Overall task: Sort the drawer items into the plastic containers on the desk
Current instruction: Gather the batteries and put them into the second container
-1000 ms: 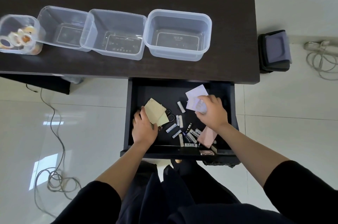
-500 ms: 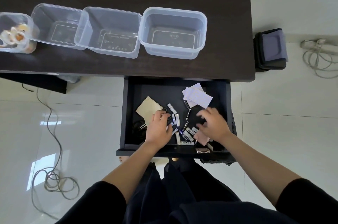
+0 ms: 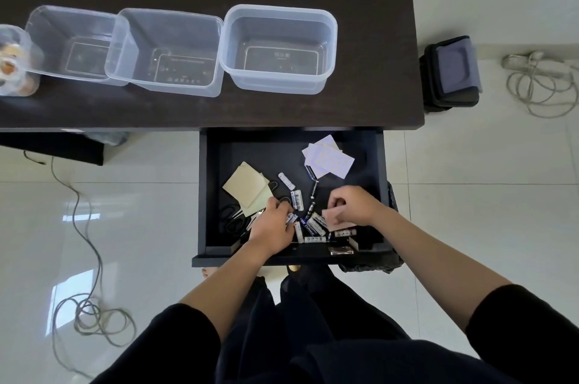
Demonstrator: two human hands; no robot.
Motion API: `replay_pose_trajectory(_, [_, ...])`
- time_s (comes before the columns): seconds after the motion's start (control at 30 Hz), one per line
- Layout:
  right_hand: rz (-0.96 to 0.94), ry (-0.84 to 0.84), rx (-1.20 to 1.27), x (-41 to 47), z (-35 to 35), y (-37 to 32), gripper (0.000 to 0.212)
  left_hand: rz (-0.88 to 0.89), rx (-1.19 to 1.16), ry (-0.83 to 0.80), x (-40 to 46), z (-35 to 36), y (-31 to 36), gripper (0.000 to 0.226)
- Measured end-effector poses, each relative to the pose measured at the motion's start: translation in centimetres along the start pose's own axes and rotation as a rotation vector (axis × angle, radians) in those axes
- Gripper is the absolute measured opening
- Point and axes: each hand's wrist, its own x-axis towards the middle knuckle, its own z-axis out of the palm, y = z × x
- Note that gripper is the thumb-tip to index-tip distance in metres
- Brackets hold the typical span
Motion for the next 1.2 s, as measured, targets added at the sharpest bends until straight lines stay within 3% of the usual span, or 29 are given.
replay_pose_trajectory(0.1, [-0.035, 0.122, 0.179, 0.3, -1.1, -0.8, 0.018, -0.025, -0.026, 0.003, 0.0, 0.1, -0.3, 0.025])
replay_pose_trajectory(0.3, [-0.041, 0.428, 0.309, 2.2, -3.9, -2.5, 0.022, 0.038, -0.081, 0.009, -0.1, 0.3, -0.6, 0.024])
replay_pose_trajectory(0.43, [-0.055, 0.664, 0.142, 2.5, -4.1, -2.2, 0.038, 0.066, -0.091, 0.093, 0.1, 0.0, -0.1, 0.035])
replay_pose_trajectory(0.53, [-0.190, 0.749, -0.051, 2.3, -2.4, -2.3, 0.030, 0.056, -0.072, 0.174, 0.6, -0.6, 0.5, 0.049])
replay_pose_trajectory(0.63, [-0.333, 0.672, -0.148, 1.8, 0.0, -2.2, 0.021, 0.008, 0.030, 0.118, 1.4, -1.2, 1.2, 0.061])
replay_pose_trajectory(0.83, [-0.275, 0.255, -0.285, 2.4, 2.3, -2.1, 0.050, 0.010, 0.113, 0.004, 2.2, -1.5, 1.7, 0.060])
replay_pose_trajectory(1.0, [-0.293, 0.231, -0.373, 2.7, 2.5, -1.7, 0.055, 0.064, 0.054, -0.024, 1.8, -1.2, 1.5, 0.049])
replay_pose_trajectory(1.2, [-0.247, 0.231, -0.264, 1.7, 2.9, -0.6, 0.028, 0.094, -0.001, -0.085, 1.0, -0.7, 0.8, 0.047])
